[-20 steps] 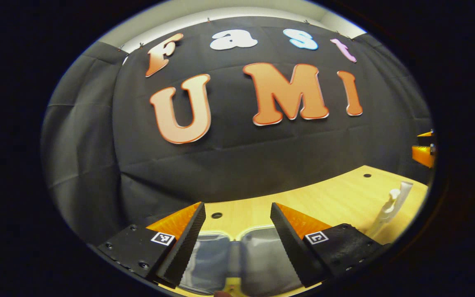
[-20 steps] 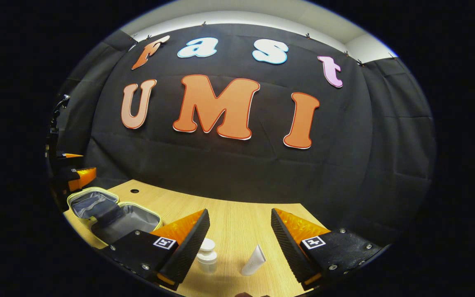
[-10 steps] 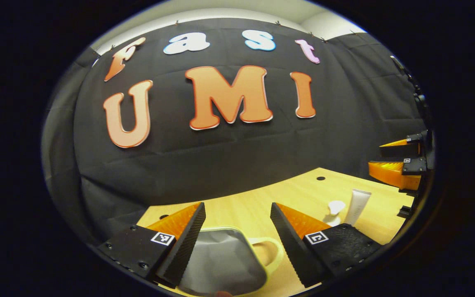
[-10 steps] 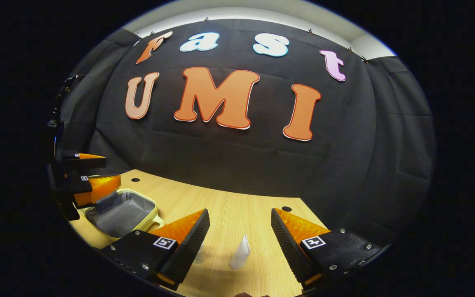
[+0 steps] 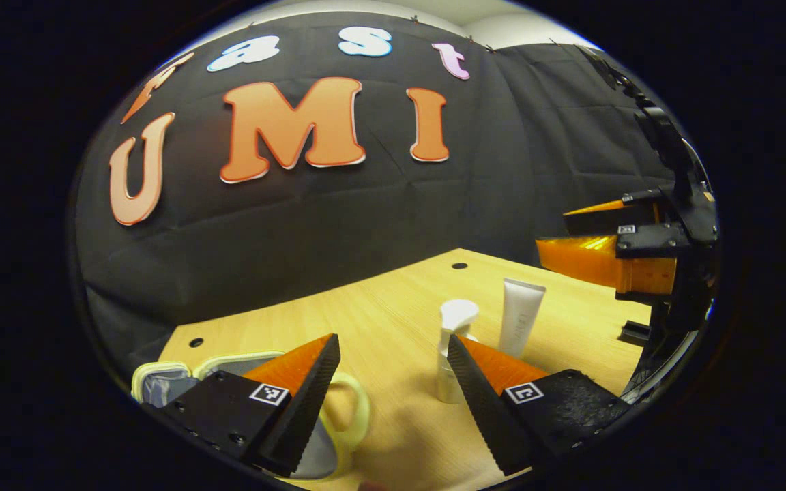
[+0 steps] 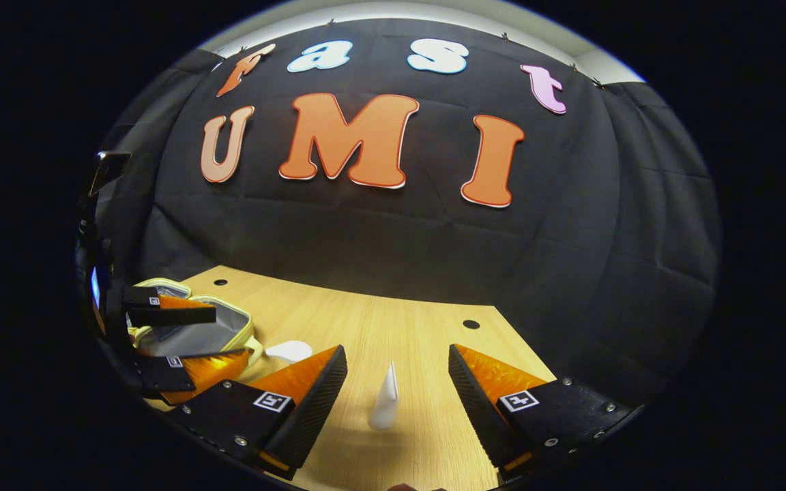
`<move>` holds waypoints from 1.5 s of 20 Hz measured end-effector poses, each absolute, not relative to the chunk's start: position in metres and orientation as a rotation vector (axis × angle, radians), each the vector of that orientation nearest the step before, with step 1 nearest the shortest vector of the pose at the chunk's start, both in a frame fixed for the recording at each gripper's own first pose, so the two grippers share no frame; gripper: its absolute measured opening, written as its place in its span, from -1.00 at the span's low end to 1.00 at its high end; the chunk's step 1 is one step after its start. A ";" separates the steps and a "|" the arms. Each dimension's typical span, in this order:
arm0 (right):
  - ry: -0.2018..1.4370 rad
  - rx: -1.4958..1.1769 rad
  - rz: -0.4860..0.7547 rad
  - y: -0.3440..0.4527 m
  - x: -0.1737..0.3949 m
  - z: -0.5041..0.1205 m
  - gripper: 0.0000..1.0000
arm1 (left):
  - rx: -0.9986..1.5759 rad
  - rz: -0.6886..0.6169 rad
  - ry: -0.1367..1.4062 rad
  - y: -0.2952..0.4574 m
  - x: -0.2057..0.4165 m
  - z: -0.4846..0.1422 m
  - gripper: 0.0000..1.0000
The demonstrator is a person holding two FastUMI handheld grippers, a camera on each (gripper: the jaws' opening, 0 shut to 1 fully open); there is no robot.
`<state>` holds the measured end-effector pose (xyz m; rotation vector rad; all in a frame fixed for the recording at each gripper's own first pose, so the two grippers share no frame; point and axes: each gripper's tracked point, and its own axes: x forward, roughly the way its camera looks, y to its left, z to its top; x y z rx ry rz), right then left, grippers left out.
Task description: First open the suitcase, pack the skin care products into it, and then close the suitcase.
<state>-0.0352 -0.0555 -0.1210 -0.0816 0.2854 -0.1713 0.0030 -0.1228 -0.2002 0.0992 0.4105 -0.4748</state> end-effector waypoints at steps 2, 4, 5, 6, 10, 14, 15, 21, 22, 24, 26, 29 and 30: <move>0.305 -0.071 -0.181 -0.060 -0.036 -0.130 0.91 | 0.088 -0.505 0.427 -0.140 0.002 -0.217 0.99; 0.300 -0.076 -0.193 -0.064 -0.034 -0.137 0.91 | 0.068 -0.519 0.427 -0.154 0.000 -0.237 0.98; 0.299 -0.083 -0.196 -0.066 -0.031 -0.140 0.91 | 0.059 -0.517 0.436 -0.160 0.000 -0.248 0.98; 0.294 -0.089 -0.195 -0.067 -0.029 -0.145 0.91 | 0.051 -0.522 0.451 -0.168 0.000 -0.261 0.99; 0.299 -0.138 -0.177 -0.072 -0.021 -0.169 0.91 | 0.035 -0.516 0.496 -0.189 -0.001 -0.296 1.00; 0.338 -0.133 -0.143 -0.071 -0.020 -0.198 0.91 | 0.019 -0.510 0.534 -0.205 0.010 -0.331 1.00; 0.345 -0.127 -0.143 -0.072 -0.021 -0.203 0.91 | 0.013 -0.511 0.536 -0.209 0.014 -0.333 0.99; 0.401 -0.083 -0.141 -0.078 -0.019 -0.242 0.91 | -0.005 -0.529 0.566 -0.224 0.031 -0.336 0.26; 0.405 -0.085 -0.134 -0.077 -0.017 -0.248 0.91 | -0.005 -0.528 0.572 -0.225 0.033 -0.334 0.24; 0.422 -0.084 -0.113 -0.073 -0.011 -0.261 0.91 | 0.000 -0.534 0.598 -0.227 0.034 -0.335 0.20; 0.440 -0.071 -0.089 -0.068 -0.005 -0.271 0.92 | -0.020 -0.522 0.608 -0.219 0.031 -0.328 0.20; 0.455 -0.061 -0.070 -0.064 0.003 -0.283 0.87 | -0.031 -0.479 0.604 -0.201 0.035 -0.306 0.19; 0.461 -0.055 -0.064 -0.063 0.006 -0.288 0.84 | -0.041 -0.464 0.595 -0.195 0.040 -0.296 0.19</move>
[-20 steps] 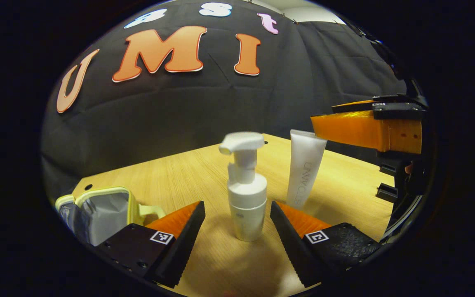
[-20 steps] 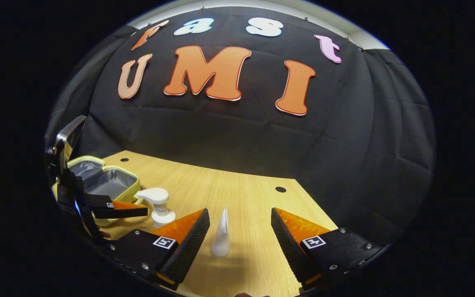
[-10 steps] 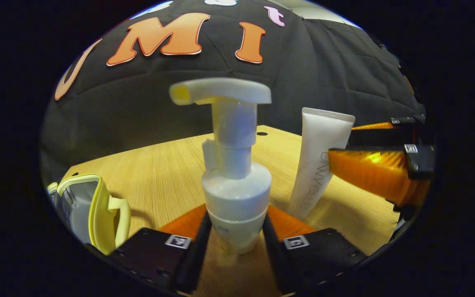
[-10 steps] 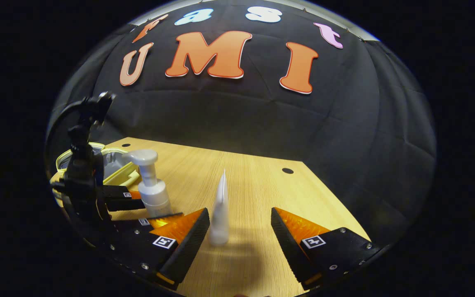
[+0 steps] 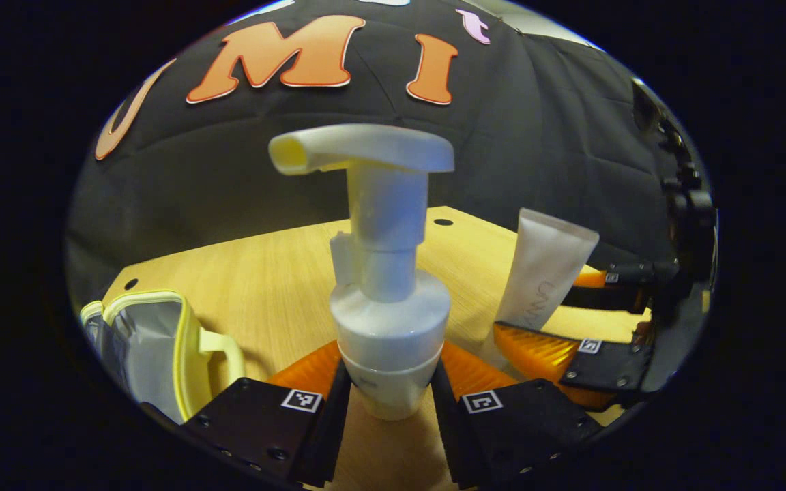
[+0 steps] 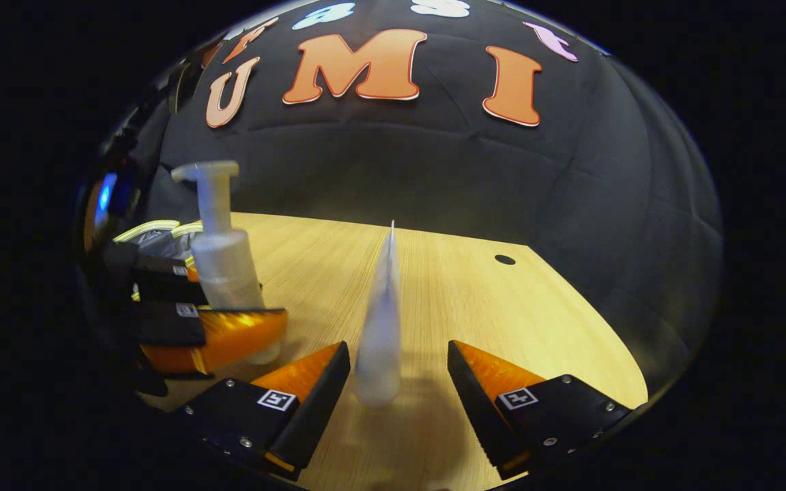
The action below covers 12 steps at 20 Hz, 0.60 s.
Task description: First open the suitcase, pack the skin care products into it, and then close the suitcase.
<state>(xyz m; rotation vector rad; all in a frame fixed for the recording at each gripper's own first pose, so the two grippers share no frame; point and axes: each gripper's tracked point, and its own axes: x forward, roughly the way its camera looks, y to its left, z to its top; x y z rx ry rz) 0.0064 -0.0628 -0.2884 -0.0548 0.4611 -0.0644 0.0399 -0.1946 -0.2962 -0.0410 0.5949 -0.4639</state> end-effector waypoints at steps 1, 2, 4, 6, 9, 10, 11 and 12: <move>0.471 -0.045 -0.064 -0.062 0.009 -0.294 0.75 | -0.050 -0.451 0.587 -0.188 0.043 -0.286 0.19; 0.482 -0.026 -0.057 -0.060 0.009 -0.299 0.70 | -0.056 -0.440 0.575 -0.180 0.046 -0.274 0.19; 0.497 0.005 -0.053 -0.055 0.012 -0.306 0.55 | -0.048 -0.428 0.556 -0.169 0.051 -0.259 0.19; 0.491 0.014 -0.051 -0.051 0.015 -0.305 0.34 | -0.031 -0.419 0.552 -0.159 0.055 -0.250 0.19; 0.514 0.051 -0.046 -0.043 0.014 -0.300 -0.10 | -0.015 -0.405 0.539 -0.143 0.050 -0.237 0.19; 0.504 0.062 -0.041 -0.040 0.015 -0.291 -0.12 | -0.011 -0.398 0.535 -0.137 0.050 -0.231 0.19; 0.504 0.062 -0.033 -0.036 0.017 -0.280 -0.17 | -0.011 -0.389 0.535 -0.129 0.051 -0.225 0.19; 0.488 0.059 -0.033 -0.036 0.018 -0.265 -0.18 | -0.012 -0.376 0.539 -0.122 0.051 -0.220 0.19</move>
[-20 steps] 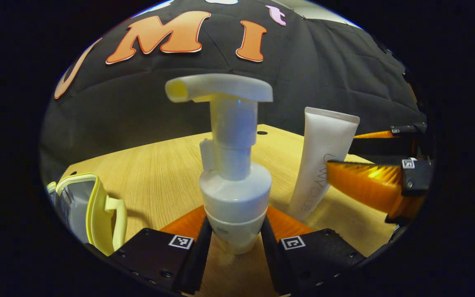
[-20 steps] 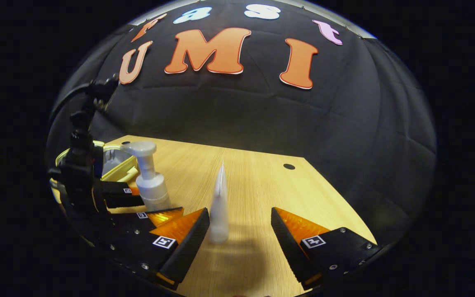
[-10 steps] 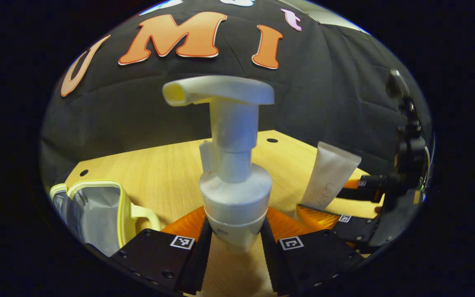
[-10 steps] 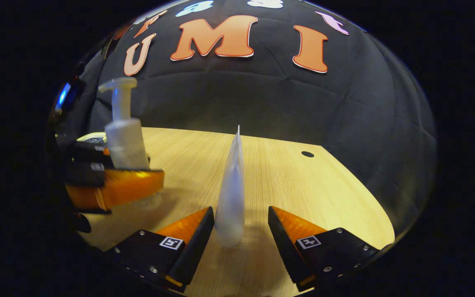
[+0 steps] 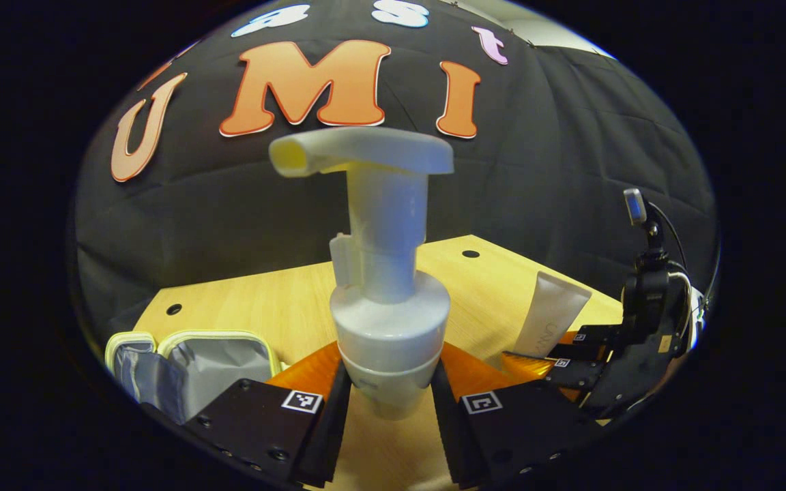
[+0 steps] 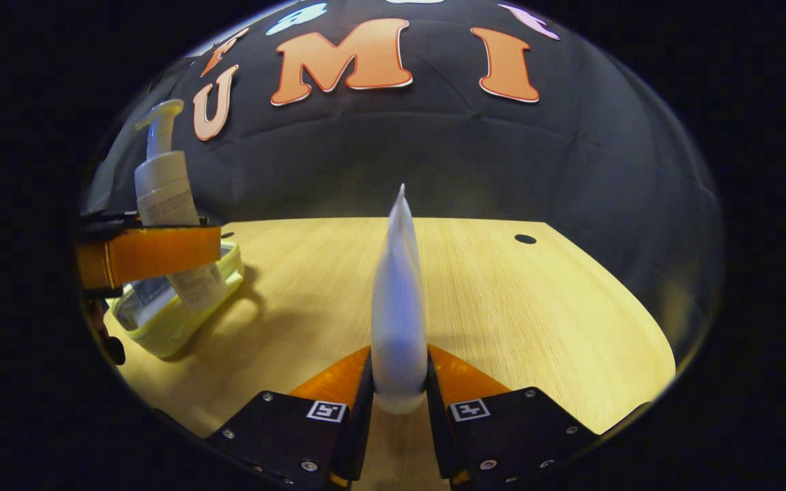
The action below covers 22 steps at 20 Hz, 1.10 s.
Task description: First open the suitcase, pack the skin care products into it, and then close the suitcase.
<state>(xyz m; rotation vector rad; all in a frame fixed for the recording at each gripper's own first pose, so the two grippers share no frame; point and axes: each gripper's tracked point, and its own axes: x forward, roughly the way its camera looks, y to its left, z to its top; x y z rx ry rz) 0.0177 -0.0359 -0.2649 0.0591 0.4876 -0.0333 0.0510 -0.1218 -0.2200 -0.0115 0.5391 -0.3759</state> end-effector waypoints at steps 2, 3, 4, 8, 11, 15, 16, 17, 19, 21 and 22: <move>0.460 0.047 -0.016 -0.028 0.021 -0.235 -0.18 | -0.022 -0.353 0.529 -0.105 0.052 -0.201 0.19; 0.451 0.042 -0.001 -0.023 0.022 -0.221 -0.19 | -0.022 -0.338 0.524 -0.096 0.052 -0.193 0.19; 0.440 0.037 0.009 -0.018 0.024 -0.208 -0.19 | -0.019 -0.323 0.522 -0.086 0.052 -0.186 0.19; 0.409 0.012 0.056 0.008 0.025 -0.165 -0.18 | -0.028 -0.268 0.526 -0.043 0.045 -0.165 0.19; 0.381 0.011 0.091 0.033 0.028 -0.138 -0.19 | -0.041 -0.220 0.527 -0.010 0.044 -0.152 0.19; 0.351 0.002 0.130 0.067 0.031 -0.107 -0.19 | -0.029 -0.170 0.518 0.039 0.033 -0.135 0.22; 0.343 0.008 0.143 0.078 0.031 -0.101 -0.19 | -0.023 -0.164 0.519 0.051 0.033 -0.133 0.19; 0.335 0.006 0.153 0.089 0.033 -0.095 -0.19 | -0.019 -0.156 0.516 0.061 0.034 -0.130 0.19; 0.322 -0.003 0.181 0.110 0.034 -0.087 -0.19 | -0.008 -0.145 0.513 0.083 0.033 -0.126 0.19; 0.325 -0.003 0.203 0.128 0.034 -0.087 -0.19 | 0.004 -0.141 0.508 0.100 0.035 -0.124 0.19; 0.327 0.000 0.210 0.135 0.033 -0.086 -0.19 | 0.006 -0.136 0.503 0.109 0.037 -0.122 0.19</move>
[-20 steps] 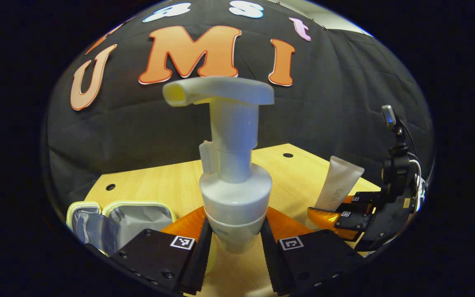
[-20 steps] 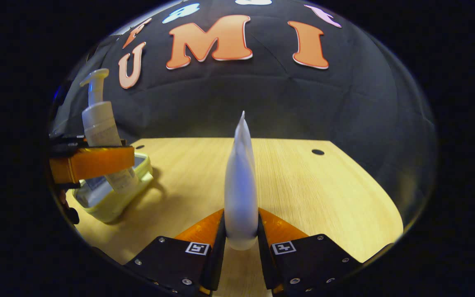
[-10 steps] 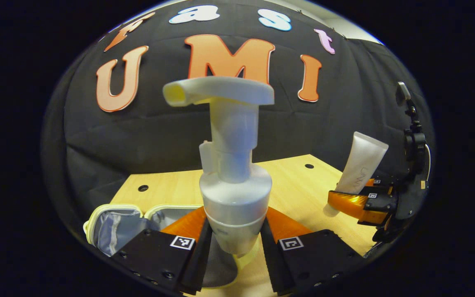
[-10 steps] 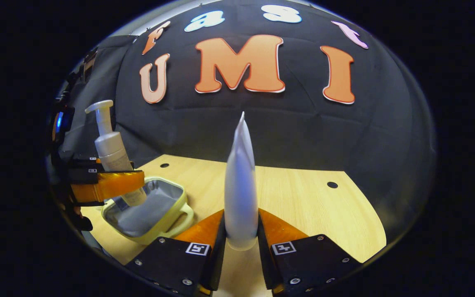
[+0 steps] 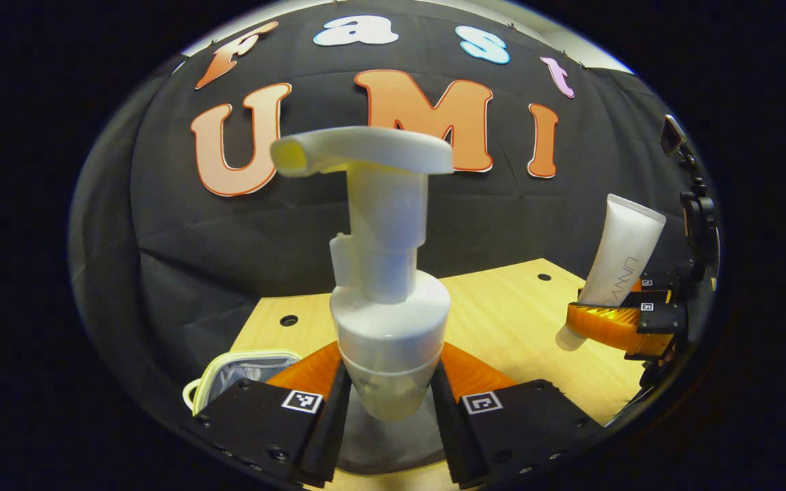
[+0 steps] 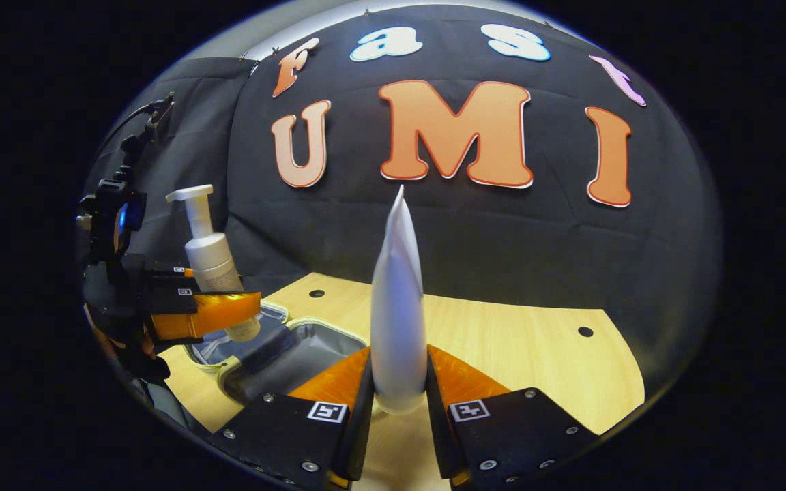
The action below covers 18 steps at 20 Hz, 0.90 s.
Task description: First open the suitcase, pack the skin care products into it, and then close the suitcase.
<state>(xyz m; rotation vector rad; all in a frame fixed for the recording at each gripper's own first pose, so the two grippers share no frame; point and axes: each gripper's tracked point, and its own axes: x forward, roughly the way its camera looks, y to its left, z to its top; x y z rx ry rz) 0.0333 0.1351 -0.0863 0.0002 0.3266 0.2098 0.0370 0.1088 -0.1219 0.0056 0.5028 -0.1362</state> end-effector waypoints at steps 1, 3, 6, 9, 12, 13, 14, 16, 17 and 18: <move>0.321 0.001 0.214 0.142 0.034 -0.083 -0.19 | -0.001 -0.132 0.499 0.116 0.038 -0.122 0.19; 0.316 -0.001 0.224 0.156 0.037 -0.083 -0.19 | -0.016 -0.134 0.501 0.127 0.039 -0.122 0.19; 0.331 0.007 0.238 0.176 0.039 -0.090 -0.19 | -0.033 -0.152 0.547 0.134 0.035 -0.141 0.19; 0.349 0.010 0.250 0.192 0.040 -0.100 -0.19 | -0.045 -0.177 0.620 0.136 0.031 -0.169 0.19; 0.369 0.024 0.255 0.205 0.043 -0.110 -0.19 | -0.049 -0.188 0.709 0.144 0.025 -0.204 0.19; 0.376 0.029 0.256 0.208 0.045 -0.113 -0.19 | -0.046 -0.191 0.740 0.144 0.023 -0.215 0.17; 0.386 0.034 0.257 0.212 0.044 -0.118 -0.19 | -0.045 -0.194 0.767 0.144 0.024 -0.224 0.20; 0.405 0.040 0.259 0.217 0.048 -0.125 -0.19 | -0.059 -0.203 0.827 0.139 0.025 -0.240 0.19; 0.415 0.041 0.257 0.218 0.049 -0.129 -0.19 | -0.070 -0.208 0.861 0.137 0.028 -0.251 0.18; 0.433 0.043 0.252 0.220 0.049 -0.134 -0.19 | -0.081 -0.218 0.893 0.135 0.030 -0.261 0.19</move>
